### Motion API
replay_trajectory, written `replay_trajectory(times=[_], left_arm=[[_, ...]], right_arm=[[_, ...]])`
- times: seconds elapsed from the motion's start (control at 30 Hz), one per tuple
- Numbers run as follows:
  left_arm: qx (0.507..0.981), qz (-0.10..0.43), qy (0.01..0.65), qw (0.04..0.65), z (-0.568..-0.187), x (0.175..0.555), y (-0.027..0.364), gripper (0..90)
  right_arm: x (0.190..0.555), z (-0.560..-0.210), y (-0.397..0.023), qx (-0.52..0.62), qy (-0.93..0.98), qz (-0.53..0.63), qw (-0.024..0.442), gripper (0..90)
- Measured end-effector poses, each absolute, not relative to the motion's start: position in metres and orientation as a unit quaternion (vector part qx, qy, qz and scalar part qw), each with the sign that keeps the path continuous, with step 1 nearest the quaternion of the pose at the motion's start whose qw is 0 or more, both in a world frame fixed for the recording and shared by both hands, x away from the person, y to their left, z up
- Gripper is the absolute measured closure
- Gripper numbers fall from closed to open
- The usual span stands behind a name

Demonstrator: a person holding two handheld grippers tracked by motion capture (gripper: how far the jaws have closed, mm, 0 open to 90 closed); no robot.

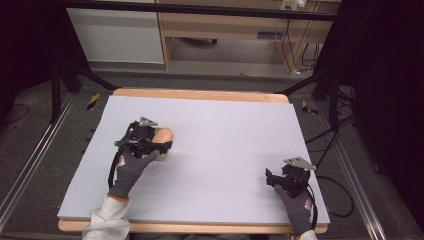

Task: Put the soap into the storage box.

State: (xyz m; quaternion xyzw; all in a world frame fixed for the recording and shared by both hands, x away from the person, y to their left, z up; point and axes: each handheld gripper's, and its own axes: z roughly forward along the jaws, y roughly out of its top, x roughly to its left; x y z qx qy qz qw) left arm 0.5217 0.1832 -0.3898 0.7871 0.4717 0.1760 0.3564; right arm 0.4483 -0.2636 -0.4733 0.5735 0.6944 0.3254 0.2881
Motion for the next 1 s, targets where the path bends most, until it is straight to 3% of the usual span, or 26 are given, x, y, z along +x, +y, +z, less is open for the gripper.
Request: replay_trajectory(times=[1.0], left_arm=[[0.779, 0.185, 0.502, 0.328, -0.412, 0.561, 0.197, 31.6]], right_arm=[[0.449, -0.474, -0.265, 0.574, 0.694, 0.323, 0.289, 6.9]])
